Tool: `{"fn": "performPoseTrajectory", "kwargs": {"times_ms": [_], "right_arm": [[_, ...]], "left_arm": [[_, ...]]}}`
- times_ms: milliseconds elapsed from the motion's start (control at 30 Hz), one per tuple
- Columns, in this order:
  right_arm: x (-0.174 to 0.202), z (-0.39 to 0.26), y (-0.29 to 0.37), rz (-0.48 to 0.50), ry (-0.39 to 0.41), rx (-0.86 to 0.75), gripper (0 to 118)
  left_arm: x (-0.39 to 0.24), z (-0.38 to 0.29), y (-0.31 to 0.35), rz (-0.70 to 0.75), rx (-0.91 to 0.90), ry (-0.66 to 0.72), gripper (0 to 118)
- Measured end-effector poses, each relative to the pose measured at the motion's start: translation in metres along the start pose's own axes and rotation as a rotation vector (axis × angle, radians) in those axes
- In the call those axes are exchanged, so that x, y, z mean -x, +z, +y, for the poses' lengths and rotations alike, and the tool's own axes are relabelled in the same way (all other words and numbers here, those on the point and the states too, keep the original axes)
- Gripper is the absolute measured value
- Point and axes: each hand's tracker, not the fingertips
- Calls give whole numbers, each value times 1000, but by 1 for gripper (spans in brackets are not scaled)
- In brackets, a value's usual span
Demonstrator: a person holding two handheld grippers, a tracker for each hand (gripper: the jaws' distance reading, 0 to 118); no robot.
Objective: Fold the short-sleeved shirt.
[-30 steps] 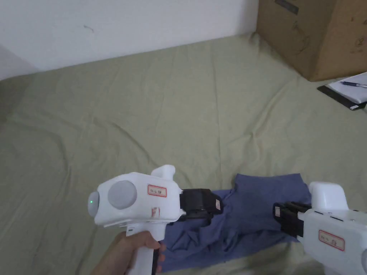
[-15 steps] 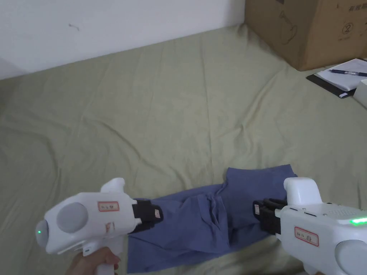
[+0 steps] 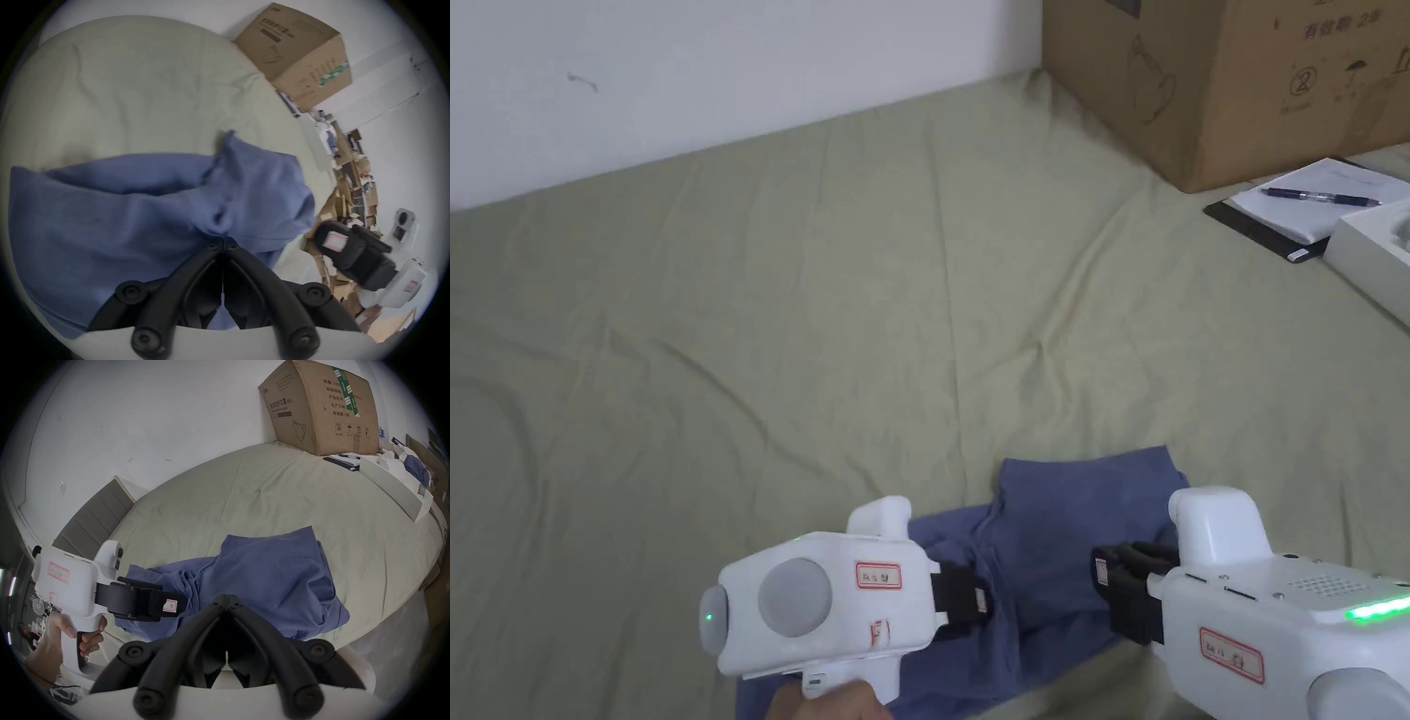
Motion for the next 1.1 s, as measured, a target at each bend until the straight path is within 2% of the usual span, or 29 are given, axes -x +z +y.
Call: {"fn": "performPoseTrajectory", "kwargs": {"times_ms": [100, 267, 300, 333, 367, 400, 433, 533, 567, 733, 833, 967, 1100], "right_arm": [[-1, 0, -2, -1, -1, 6, 0], [5, 1, 0, 15, 9, -1, 0], [8, 1, 1, 10, 18, -8, 0], [10, 2, 2, 7, 31, -15, 0], [13, 2, 2, 5, 40, -18, 0], [16, 3, 2, -1, 50, -22, 0], [19, 2, 2, -4, 59, -28, 0], [26, 2, 1, -4, 68, -42, 0], [28, 2, 0, -2, 68, -45, 0], [40, 6, -7, -17, 88, -70, 0], [46, 10, -9, -17, 90, -83, 0], [54, 13, -15, -35, 120, -79, 0], [58, 14, -19, -41, 133, -63, 0]], "left_arm": [[-15, 2, 5, -33, 8, -36, 1], [-1, 0, 33, -144, -38, 18, 1], [7, -1, 42, -159, -59, 32, 8], [19, -1, 55, -184, -81, 36, 22], [30, -2, 65, -202, -83, 48, 44], [43, -3, 77, -206, -87, 70, 77], [56, -5, 87, -207, -91, 76, 77], [104, -13, 119, -234, -143, 117, 110], [118, -16, 128, -249, -171, 148, 115], [179, -22, 152, -290, -202, 314, 115], [201, -28, 143, -333, -162, 355, 115], [196, -26, 108, -351, -58, 368, 115], [184, -19, 73, -487, -10, 355, 112]]}}
